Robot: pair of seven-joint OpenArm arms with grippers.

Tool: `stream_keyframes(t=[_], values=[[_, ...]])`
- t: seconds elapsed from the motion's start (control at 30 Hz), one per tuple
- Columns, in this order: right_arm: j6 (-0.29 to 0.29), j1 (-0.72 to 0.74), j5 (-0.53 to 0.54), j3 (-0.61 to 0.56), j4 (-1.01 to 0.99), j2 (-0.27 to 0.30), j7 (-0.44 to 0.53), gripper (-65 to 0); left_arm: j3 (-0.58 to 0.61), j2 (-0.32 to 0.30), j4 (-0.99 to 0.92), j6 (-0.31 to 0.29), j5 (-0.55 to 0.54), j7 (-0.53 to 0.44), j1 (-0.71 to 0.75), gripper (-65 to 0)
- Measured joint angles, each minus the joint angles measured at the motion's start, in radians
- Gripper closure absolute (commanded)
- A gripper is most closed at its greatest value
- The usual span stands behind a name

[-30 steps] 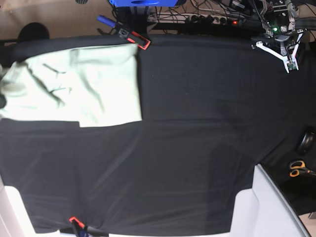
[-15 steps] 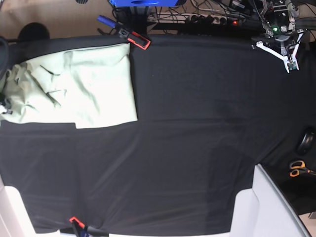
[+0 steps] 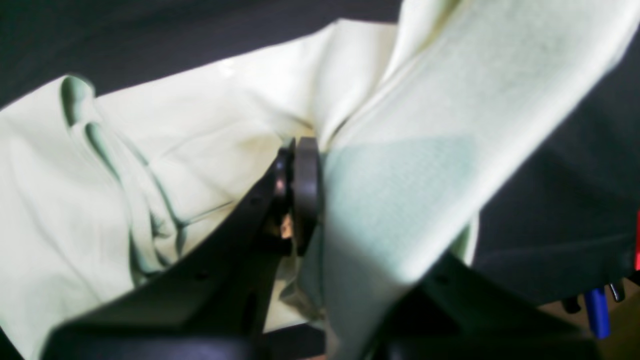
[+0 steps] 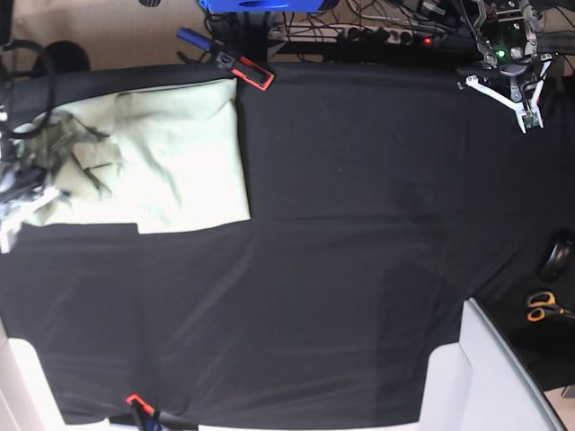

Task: Fold the T-shirt properly
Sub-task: 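Press and smooth the folded shirt with the right gripper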

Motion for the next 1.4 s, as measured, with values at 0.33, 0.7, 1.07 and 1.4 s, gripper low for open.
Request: stream_keyframes(t=[0.33,0.7,1.07,1.4], values=[[0.007,-0.009,-0.395,-0.139,0.105,-0.131,-0.071,-0.3,0.0,0.0,0.0,0.0,0.0,0.0,-0.001,-5.0],[0.006,-0.042,-0.8,-0.277,0.106,-0.291,-0.072,-0.3,0.0,-0.001,-0.001,0.0,0.0,0.0,0.0,-5.0],[0.007,-0.063,-0.912,-0.395,0.132,-0.342,-0.107,-0.3,0.0,0.0,-0.002,0.0,0.0,0.0,0.0,-5.0],[0.005,-0.041,-0.916,-0.443,0.132,-0.356,-0.131,-0.3,0.0,0.0,-0.003,0.0,0.0,0.0,0.0,-5.0]])
